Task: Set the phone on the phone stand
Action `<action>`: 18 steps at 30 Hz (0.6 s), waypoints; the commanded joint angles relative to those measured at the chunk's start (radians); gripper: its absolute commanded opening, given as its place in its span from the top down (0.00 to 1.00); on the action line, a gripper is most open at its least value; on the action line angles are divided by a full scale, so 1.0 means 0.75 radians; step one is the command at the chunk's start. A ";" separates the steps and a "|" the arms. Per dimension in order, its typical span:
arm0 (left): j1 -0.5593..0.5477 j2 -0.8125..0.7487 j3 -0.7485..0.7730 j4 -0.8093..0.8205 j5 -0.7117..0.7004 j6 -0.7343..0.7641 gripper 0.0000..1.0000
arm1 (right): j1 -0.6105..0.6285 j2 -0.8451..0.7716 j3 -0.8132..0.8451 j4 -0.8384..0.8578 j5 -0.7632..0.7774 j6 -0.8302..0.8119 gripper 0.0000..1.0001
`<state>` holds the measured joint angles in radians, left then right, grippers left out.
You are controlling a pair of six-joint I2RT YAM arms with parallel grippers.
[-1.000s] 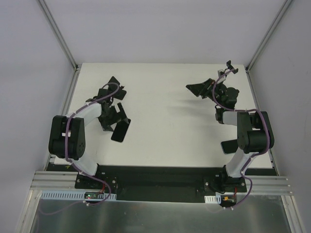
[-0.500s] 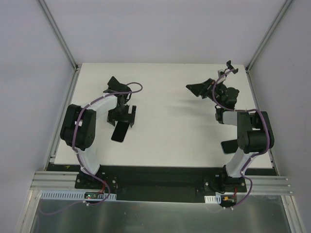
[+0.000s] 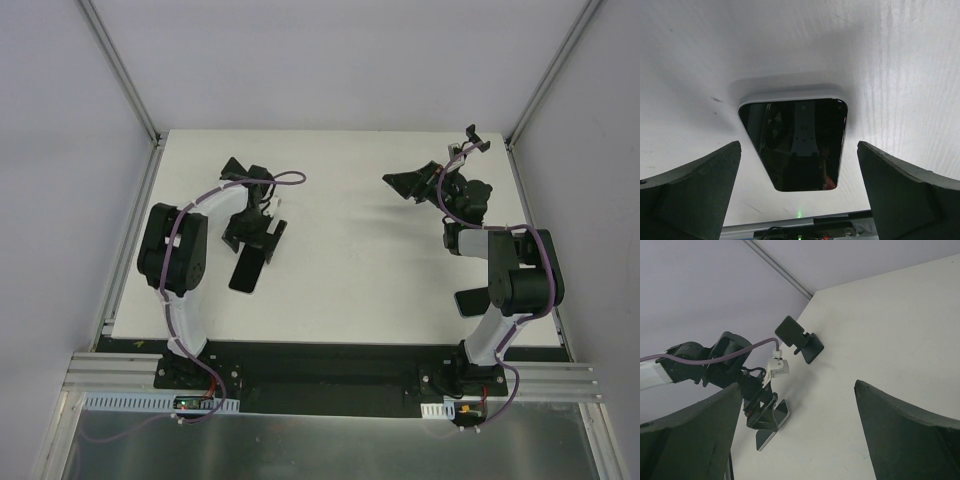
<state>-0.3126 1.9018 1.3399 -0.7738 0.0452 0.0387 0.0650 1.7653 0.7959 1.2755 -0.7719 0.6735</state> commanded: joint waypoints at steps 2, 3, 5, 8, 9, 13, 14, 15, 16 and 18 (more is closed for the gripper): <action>0.014 0.109 0.097 -0.130 0.038 0.065 0.01 | -0.007 -0.004 0.010 0.208 -0.010 0.004 0.04; 0.014 0.117 0.099 -0.134 0.042 0.061 0.01 | -0.005 -0.006 0.008 0.206 -0.010 0.008 0.04; 0.014 0.121 0.095 -0.130 0.060 0.065 0.01 | -0.007 0.002 0.013 0.212 -0.012 0.012 0.04; 0.012 0.137 0.085 -0.136 0.056 0.075 0.01 | -0.007 0.000 0.010 0.214 -0.008 0.014 0.04; 0.012 0.141 0.079 -0.136 0.058 0.075 0.02 | -0.009 -0.002 0.013 0.214 -0.008 0.010 0.04; 0.000 0.150 0.046 -0.130 0.020 0.041 0.15 | -0.007 -0.006 0.008 0.212 0.000 0.010 0.04; 0.000 0.152 0.038 -0.128 0.007 0.020 0.27 | -0.007 -0.008 0.008 0.212 0.002 0.008 0.04; 0.000 0.150 0.034 -0.124 -0.013 0.004 0.33 | -0.007 -0.008 0.006 0.212 0.005 0.008 0.04; 0.000 0.146 0.032 -0.118 -0.036 -0.013 0.37 | -0.007 -0.010 0.004 0.206 0.009 0.004 0.04; -0.002 0.125 0.028 -0.103 -0.046 -0.048 0.52 | -0.007 -0.014 0.002 0.206 0.013 0.002 0.04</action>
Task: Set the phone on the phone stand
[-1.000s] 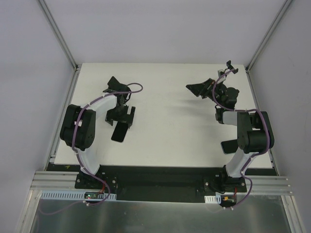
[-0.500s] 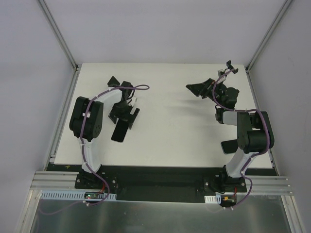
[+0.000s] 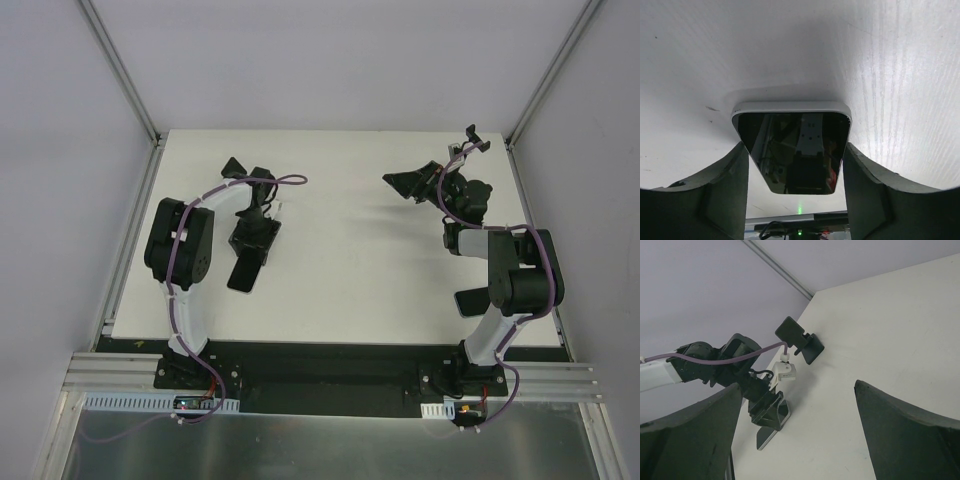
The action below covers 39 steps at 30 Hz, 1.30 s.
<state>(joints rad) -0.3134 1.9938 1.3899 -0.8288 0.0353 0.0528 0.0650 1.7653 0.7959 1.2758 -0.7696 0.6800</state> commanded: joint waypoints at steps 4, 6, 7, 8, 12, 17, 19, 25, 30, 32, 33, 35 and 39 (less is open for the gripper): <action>-0.001 -0.042 0.012 -0.018 -0.039 -0.181 0.78 | -0.005 -0.016 -0.002 0.199 0.014 -0.011 0.04; -0.001 -0.067 0.037 -0.018 -0.041 -0.252 0.87 | -0.009 -0.018 -0.002 0.199 0.016 -0.013 0.04; -0.001 -0.075 0.065 -0.022 -0.075 -0.281 1.00 | -0.007 -0.018 -0.002 0.199 0.016 -0.015 0.04; -0.001 -0.083 0.077 -0.020 -0.118 -0.344 1.00 | -0.007 -0.018 -0.002 0.199 0.016 -0.013 0.04; -0.001 -0.116 0.129 -0.020 -0.166 -0.471 1.00 | -0.007 -0.014 -0.004 0.199 0.016 -0.011 0.04; -0.001 -0.145 0.180 -0.054 -0.347 -0.720 1.00 | -0.005 -0.010 0.000 0.199 0.014 -0.007 0.04; -0.001 -0.153 0.247 -0.136 -0.497 -0.869 1.00 | -0.005 -0.008 0.004 0.201 0.014 -0.005 0.04; -0.001 -0.118 0.476 -0.335 -0.785 -1.197 1.00 | -0.009 -0.006 0.006 0.201 0.014 0.001 0.04; -0.001 -0.126 0.562 -0.464 -0.924 -1.447 1.00 | -0.013 -0.004 0.004 0.201 0.014 0.004 0.04; -0.001 -0.134 0.603 -0.484 -0.989 -1.549 1.00 | -0.011 -0.004 0.002 0.201 0.016 0.004 0.04; -0.003 -0.132 0.621 -0.486 -1.016 -1.576 1.00 | -0.011 -0.006 0.002 0.201 0.016 0.004 0.04; -0.016 -0.118 0.691 -0.488 -1.090 -1.627 1.00 | -0.013 -0.010 0.000 0.201 0.018 0.001 0.04; -0.018 -0.004 0.854 -0.537 -1.316 -1.721 1.00 | -0.011 -0.010 -0.004 0.201 0.020 -0.003 0.04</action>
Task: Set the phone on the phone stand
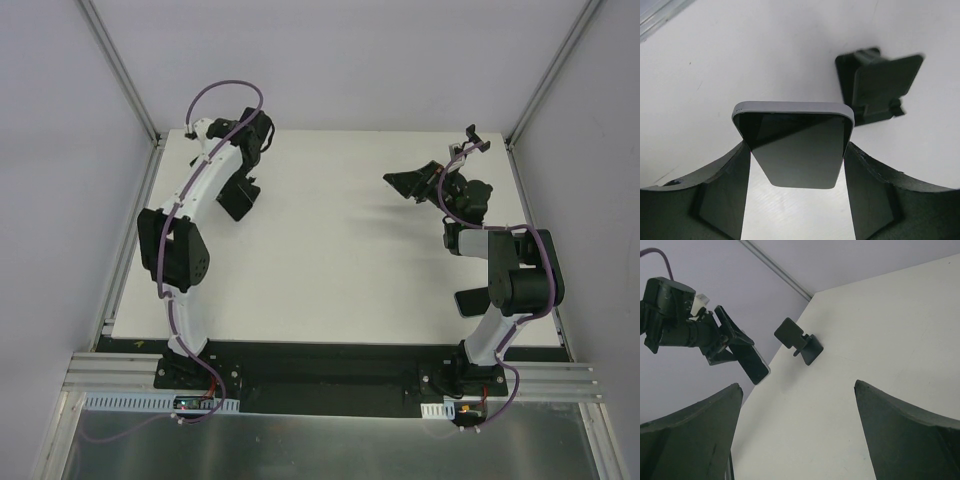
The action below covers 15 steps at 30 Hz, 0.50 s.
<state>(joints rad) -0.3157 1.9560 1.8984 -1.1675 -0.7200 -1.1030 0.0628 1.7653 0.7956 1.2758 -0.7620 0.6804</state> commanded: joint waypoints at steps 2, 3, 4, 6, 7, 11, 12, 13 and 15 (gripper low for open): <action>-0.013 0.106 0.273 -0.094 -0.357 -0.188 1.00 | -0.008 -0.008 -0.001 0.199 0.008 0.001 0.04; -0.017 0.130 0.305 -0.090 -0.377 -0.182 1.00 | -0.008 -0.006 0.001 0.201 0.008 0.001 0.04; -0.019 0.155 0.374 -0.086 -0.422 -0.145 1.00 | -0.008 -0.002 0.001 0.201 0.008 0.003 0.04; -0.021 0.240 0.453 -0.076 -0.451 -0.104 1.00 | -0.008 0.000 0.005 0.199 0.006 0.005 0.04; -0.021 0.267 0.524 -0.073 -0.473 -0.084 1.00 | -0.008 0.000 0.009 0.203 0.006 0.011 0.04; -0.023 0.341 0.567 0.061 -0.506 -0.002 1.00 | -0.008 0.002 0.003 0.203 0.008 0.009 0.04; -0.021 0.349 0.565 0.138 -0.506 0.012 1.00 | -0.008 0.002 0.005 0.201 0.008 0.009 0.04; -0.023 0.358 0.557 0.188 -0.508 0.073 1.00 | -0.008 0.000 0.003 0.201 0.008 0.007 0.04; -0.023 0.386 0.561 0.294 -0.519 0.131 1.00 | -0.008 0.000 0.005 0.203 0.006 0.007 0.04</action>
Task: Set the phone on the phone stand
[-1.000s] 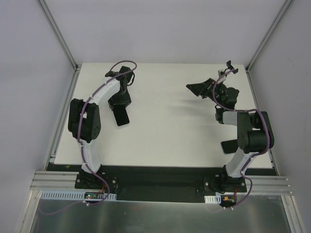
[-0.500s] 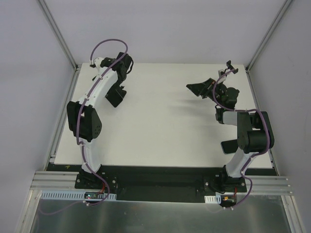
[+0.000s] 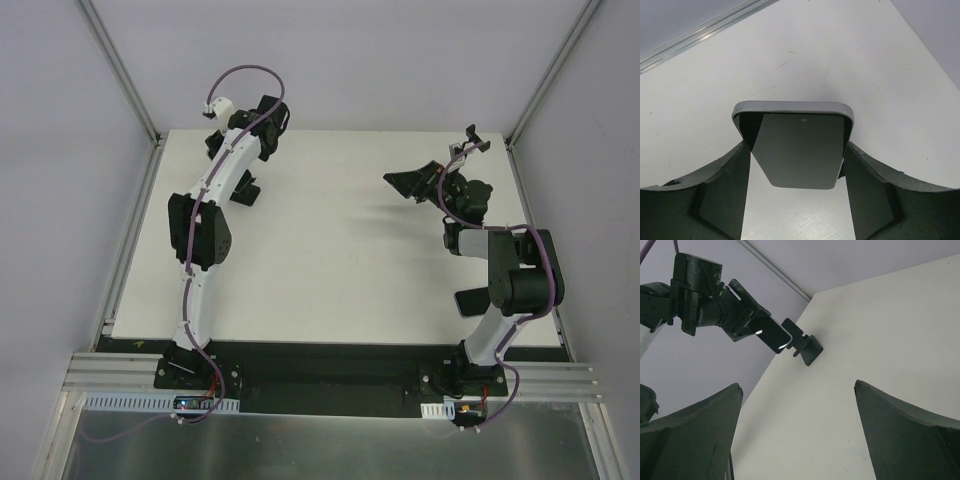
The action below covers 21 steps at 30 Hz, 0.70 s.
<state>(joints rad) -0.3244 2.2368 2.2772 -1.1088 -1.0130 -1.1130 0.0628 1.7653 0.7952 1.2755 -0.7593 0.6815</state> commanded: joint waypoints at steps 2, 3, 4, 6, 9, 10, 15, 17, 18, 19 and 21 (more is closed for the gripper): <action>-0.011 0.038 0.066 0.257 -0.142 0.210 1.00 | -0.008 0.005 0.007 0.204 0.002 0.006 0.04; -0.011 0.045 0.068 0.269 -0.150 0.220 1.00 | -0.008 0.009 0.007 0.204 0.002 0.006 0.04; -0.011 0.049 0.064 0.284 -0.155 0.224 1.00 | -0.008 0.009 0.009 0.204 0.002 0.010 0.04; -0.011 0.055 0.052 0.294 -0.153 0.230 1.00 | -0.008 0.013 0.011 0.204 0.000 0.012 0.04; -0.011 0.049 0.011 0.298 -0.153 0.202 1.00 | -0.008 0.011 0.011 0.204 0.002 0.012 0.04; -0.011 0.045 -0.001 0.300 -0.155 0.179 1.00 | -0.008 0.013 0.011 0.204 0.002 0.012 0.04; -0.011 0.061 -0.019 0.308 -0.161 0.161 1.00 | -0.008 0.015 0.011 0.206 0.002 0.012 0.04; -0.011 0.065 -0.026 0.310 -0.151 0.150 1.00 | -0.010 0.015 0.011 0.204 0.002 0.012 0.04; -0.011 0.063 -0.036 0.310 -0.149 0.144 1.00 | -0.008 0.015 0.011 0.206 0.002 0.014 0.04; -0.011 0.065 -0.044 0.310 -0.149 0.128 1.00 | -0.008 0.015 0.011 0.206 0.002 0.014 0.04; -0.011 0.065 -0.060 0.310 -0.144 0.116 1.00 | -0.008 0.017 0.011 0.206 0.002 0.016 0.04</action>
<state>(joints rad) -0.3275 2.3005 2.2513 -0.8928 -1.0641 -0.9897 0.0628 1.7786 0.7952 1.2758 -0.7593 0.6918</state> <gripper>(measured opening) 0.632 0.966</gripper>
